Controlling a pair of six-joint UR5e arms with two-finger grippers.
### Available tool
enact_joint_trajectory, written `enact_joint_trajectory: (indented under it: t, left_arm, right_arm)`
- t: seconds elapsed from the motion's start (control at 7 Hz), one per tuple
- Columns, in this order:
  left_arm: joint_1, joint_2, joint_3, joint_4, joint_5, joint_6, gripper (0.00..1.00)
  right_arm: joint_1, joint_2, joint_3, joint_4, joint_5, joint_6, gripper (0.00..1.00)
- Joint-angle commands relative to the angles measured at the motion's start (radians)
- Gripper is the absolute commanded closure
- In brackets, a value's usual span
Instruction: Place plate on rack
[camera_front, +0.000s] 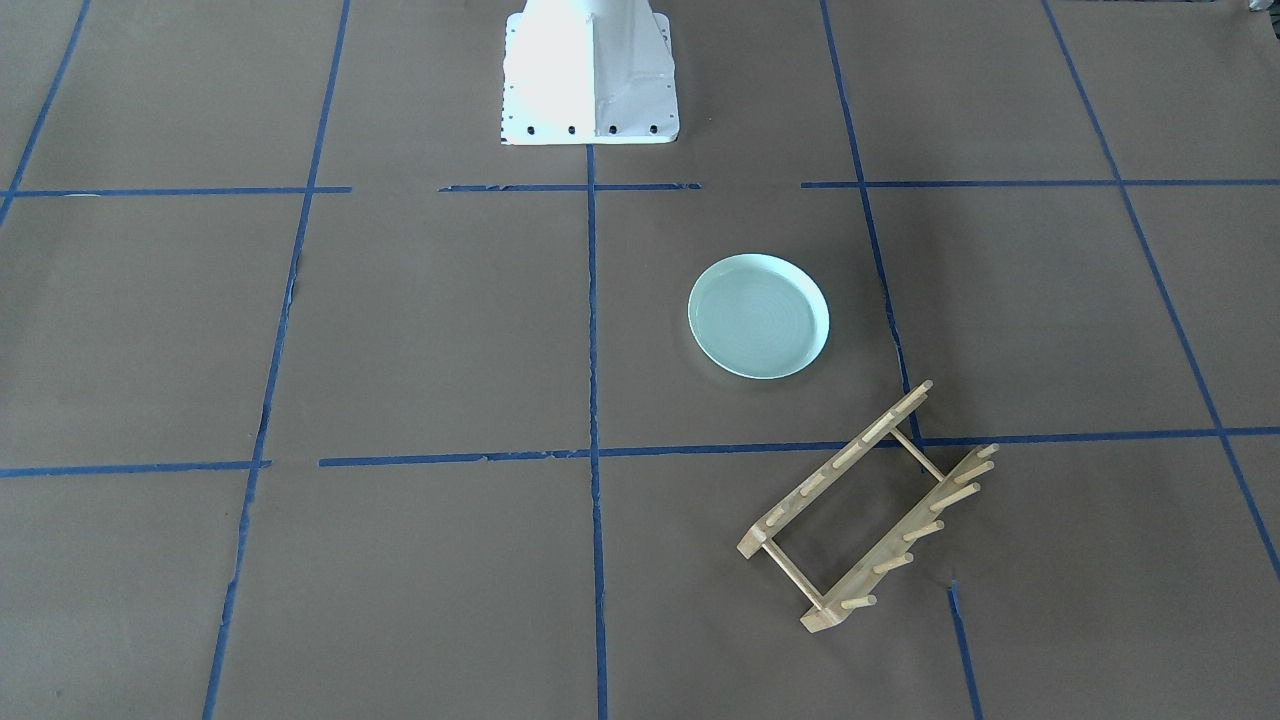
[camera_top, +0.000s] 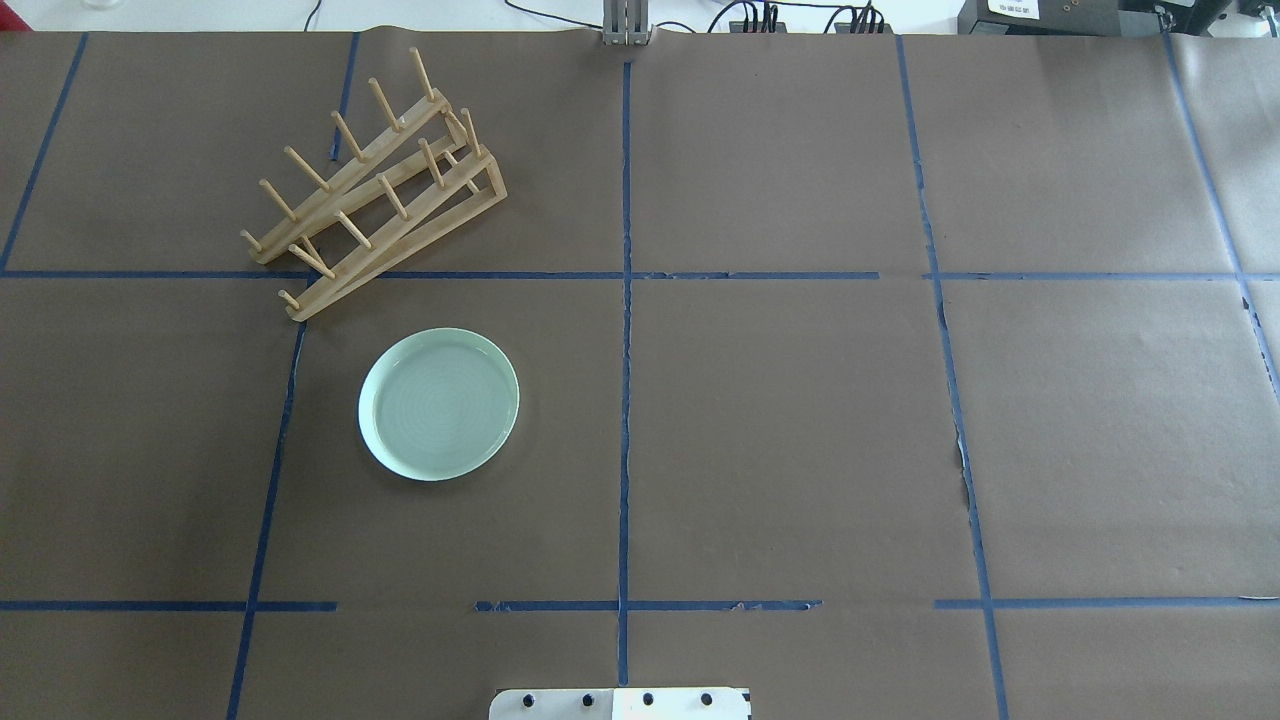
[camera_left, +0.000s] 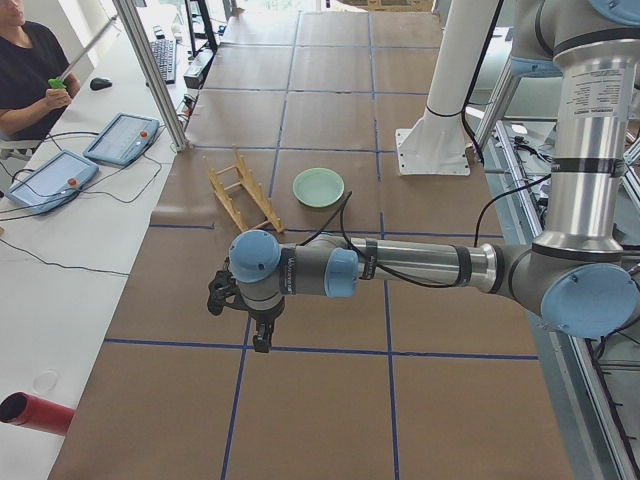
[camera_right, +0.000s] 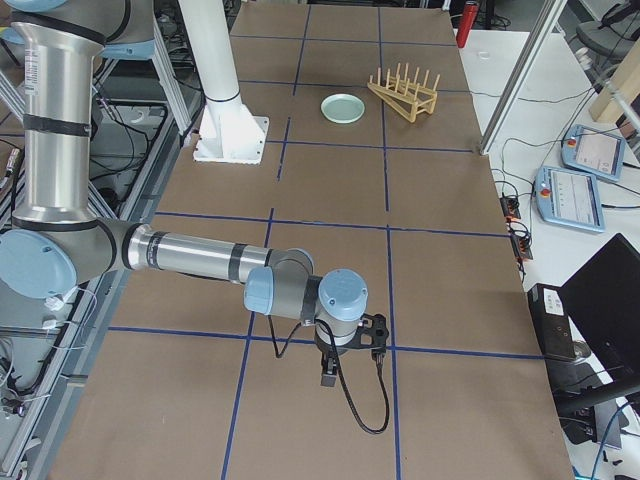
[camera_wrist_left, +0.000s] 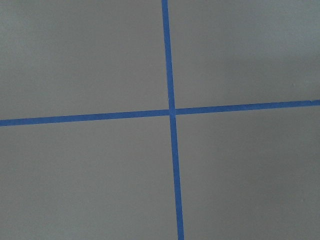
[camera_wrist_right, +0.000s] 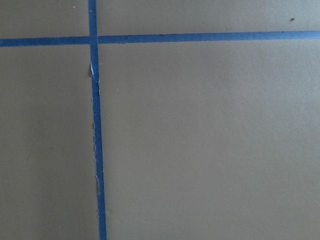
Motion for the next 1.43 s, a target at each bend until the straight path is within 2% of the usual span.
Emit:
enact_joint_trajectory:
  t: [0.0,0.57,0.86,1.14,1.29]
  left_arm:
    - [-0.001,0.002,-0.009,-0.001,0.000,0.003,0.00]
    - [0.010,0.000,-0.014,0.002,0.064,-0.003,0.00]
    - [0.007,0.032,-0.026,-0.006,0.061,0.000,0.00]
    - [0.019,0.023,0.003,-0.041,0.052,0.000,0.00]
    - [0.036,0.020,-0.033,-0.093,0.002,-0.077,0.00]
  right_arm:
    - [0.000,0.000,0.000,0.000,0.000,0.000,0.00]
    - [0.000,0.000,0.000,0.000,0.000,0.000,0.00]
    - [0.000,0.000,0.000,0.000,0.000,0.000,0.00]
    - [0.000,0.000,0.000,0.000,0.000,0.000,0.00]
    - [0.000,0.000,0.000,0.000,0.000,0.000,0.00]
